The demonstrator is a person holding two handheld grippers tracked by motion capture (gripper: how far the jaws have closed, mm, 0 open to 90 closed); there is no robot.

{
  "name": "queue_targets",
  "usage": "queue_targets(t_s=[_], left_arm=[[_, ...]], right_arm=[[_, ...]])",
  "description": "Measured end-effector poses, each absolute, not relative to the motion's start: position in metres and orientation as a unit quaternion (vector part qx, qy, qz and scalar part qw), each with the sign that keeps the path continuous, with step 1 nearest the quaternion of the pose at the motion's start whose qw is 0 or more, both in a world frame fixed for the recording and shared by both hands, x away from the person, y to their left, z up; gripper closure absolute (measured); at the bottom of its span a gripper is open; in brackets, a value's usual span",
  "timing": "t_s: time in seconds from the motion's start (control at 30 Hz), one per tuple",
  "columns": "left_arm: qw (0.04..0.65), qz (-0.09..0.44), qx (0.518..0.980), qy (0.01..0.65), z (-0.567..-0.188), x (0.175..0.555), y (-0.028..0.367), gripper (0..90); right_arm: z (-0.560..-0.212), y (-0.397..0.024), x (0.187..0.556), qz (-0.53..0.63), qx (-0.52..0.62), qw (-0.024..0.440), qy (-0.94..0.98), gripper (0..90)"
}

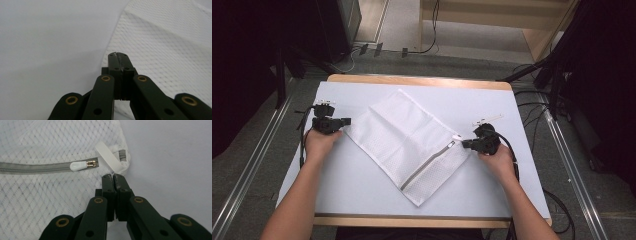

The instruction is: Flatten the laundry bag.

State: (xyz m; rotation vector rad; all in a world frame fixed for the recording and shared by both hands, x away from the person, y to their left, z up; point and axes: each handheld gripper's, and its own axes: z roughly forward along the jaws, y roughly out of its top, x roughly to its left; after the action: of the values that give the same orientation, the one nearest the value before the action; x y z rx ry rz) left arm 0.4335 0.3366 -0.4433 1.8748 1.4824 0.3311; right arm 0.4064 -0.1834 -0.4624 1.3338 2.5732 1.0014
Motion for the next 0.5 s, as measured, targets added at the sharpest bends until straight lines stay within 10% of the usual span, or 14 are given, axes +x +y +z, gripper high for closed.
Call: queue_targets(t_s=[0.5], left_arm=[[0.364,0.123,0.727,0.570,-0.440,0.450,0.329,90.0]], right_arm=[[-0.465,-0.161,0.368,0.341,0.398,0.022,0.852,89.0]])
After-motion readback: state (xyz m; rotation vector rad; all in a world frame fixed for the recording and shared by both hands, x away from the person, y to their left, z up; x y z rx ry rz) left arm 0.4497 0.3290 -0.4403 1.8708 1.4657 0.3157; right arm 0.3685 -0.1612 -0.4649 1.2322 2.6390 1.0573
